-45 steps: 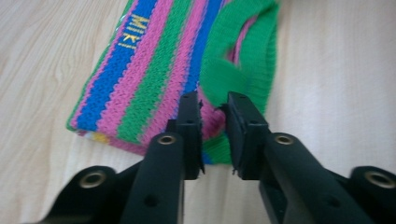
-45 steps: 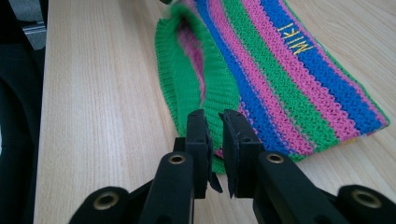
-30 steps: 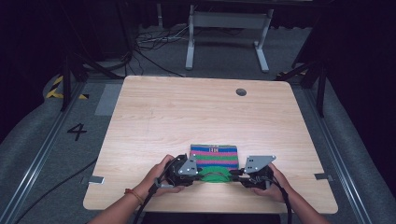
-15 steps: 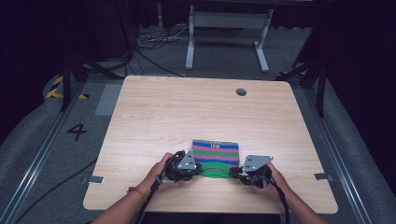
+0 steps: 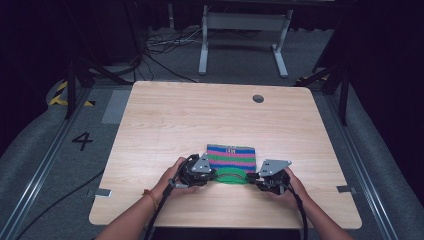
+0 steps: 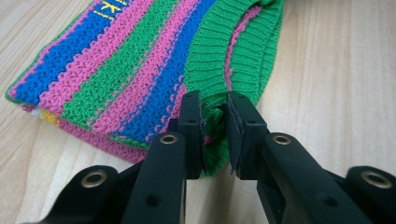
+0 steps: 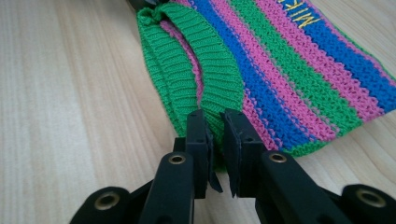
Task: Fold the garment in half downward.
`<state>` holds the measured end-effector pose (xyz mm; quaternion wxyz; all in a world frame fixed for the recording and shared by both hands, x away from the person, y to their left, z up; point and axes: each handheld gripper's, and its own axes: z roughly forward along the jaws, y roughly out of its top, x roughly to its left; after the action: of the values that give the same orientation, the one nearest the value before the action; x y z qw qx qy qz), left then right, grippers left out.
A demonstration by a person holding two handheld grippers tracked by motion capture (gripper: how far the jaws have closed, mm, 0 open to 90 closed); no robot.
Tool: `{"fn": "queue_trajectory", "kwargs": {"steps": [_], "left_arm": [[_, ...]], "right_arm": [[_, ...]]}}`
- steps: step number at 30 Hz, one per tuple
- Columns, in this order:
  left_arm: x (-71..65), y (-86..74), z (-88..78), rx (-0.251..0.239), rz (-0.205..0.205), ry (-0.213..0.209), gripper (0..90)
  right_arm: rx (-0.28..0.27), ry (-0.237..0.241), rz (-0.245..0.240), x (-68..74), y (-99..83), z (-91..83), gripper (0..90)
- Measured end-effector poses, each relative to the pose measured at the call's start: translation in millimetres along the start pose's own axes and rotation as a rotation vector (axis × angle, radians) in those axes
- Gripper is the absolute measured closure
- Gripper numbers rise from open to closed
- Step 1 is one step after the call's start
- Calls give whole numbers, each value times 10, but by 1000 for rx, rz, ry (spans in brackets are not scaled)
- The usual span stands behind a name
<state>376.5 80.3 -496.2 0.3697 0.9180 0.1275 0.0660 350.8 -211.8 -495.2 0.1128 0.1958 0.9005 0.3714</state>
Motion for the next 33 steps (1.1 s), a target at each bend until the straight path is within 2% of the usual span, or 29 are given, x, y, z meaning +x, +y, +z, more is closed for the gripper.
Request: {"fn": "queue_trajectory", "kwargs": {"steps": [6, 13, 19, 24, 28, 33], "left_arm": [[18, 47, 5, 20, -14, 6, 754], [4, 56, -135, 42, -9, 6, 671], [6, 36, -303, 42, -2, 41, 622], [5, -24, -431, 79, 14, 76, 575], [3, -82, -541, 90, 16, 108, 547], [-9, -160, -656, 107, 12, 149, 446]], "right_arm": [[8, -3, 25, -43, 19, 7, 804], [22, -2, 18, -35, 47, -84, 770], [26, -8, 3, -22, 60, -208, 739], [34, -34, -19, -17, 54, -330, 710], [40, -47, -14, -32, 34, -383, 675], [45, -78, -13, -55, -4, -508, 612]]}}
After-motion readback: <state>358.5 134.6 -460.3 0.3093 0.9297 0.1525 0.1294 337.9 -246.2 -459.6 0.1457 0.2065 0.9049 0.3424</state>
